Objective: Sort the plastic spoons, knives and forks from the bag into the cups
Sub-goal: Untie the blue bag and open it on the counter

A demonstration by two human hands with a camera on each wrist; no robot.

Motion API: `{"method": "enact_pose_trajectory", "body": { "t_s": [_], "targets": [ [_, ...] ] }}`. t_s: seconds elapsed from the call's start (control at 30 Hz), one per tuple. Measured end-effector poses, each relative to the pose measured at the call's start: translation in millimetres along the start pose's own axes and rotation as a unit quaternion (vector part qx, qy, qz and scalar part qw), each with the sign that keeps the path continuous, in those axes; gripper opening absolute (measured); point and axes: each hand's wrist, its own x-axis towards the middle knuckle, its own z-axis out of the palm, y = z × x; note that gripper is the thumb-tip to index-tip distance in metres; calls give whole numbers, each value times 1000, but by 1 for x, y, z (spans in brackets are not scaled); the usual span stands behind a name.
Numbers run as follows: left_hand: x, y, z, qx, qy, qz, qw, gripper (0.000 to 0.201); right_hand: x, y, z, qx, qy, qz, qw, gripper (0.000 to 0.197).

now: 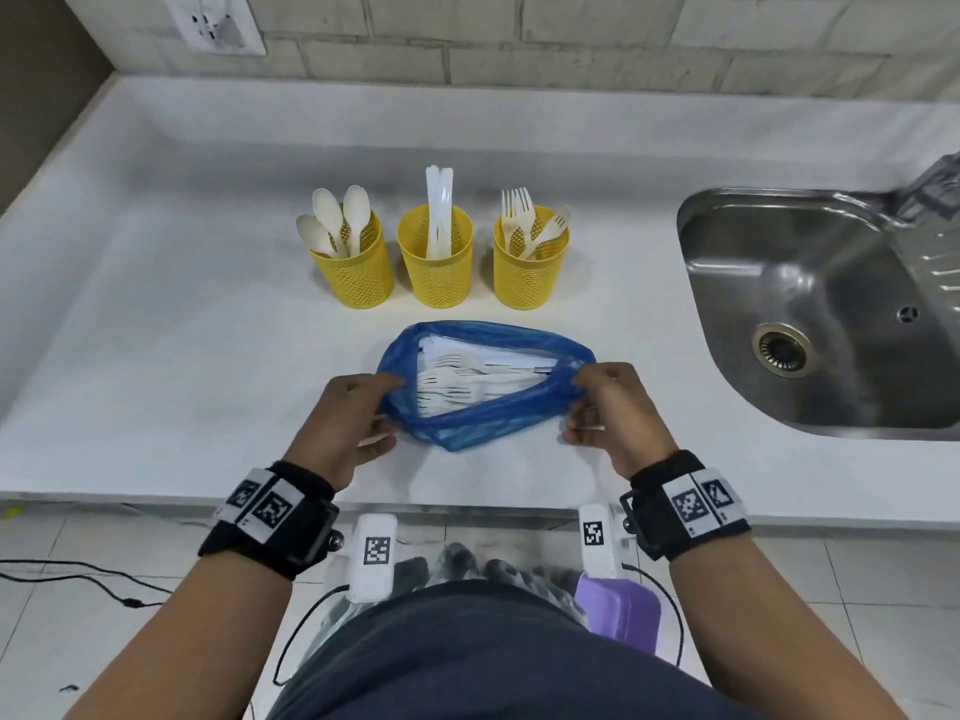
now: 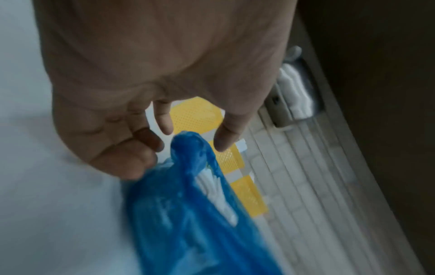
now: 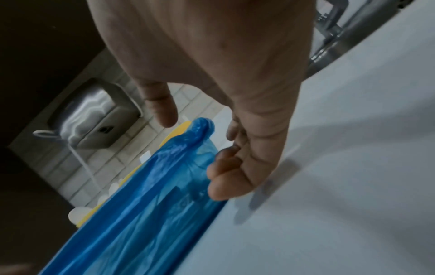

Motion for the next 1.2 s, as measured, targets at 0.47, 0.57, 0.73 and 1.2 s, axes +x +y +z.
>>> {"method": "enact_pose_trajectory", "body": {
  "t_s": [0.47,0.57,0.73,1.2],
  "targets": [
    [-7,-13,3,-41,-7,94,995,26,-1,17,13,176,-23,-15,984,41],
    [-3,-13,1,27,23,103,994,29,7,19,5,-7,69,-89,994,37],
    [-19,-17,7,182,47,62,980,47,23,-14,0,-201,97,-186,957,37],
    [-19,-4,19,248,64,121,959,25,38,-24,25,-465,8,-239,852,20]
  ]
}}
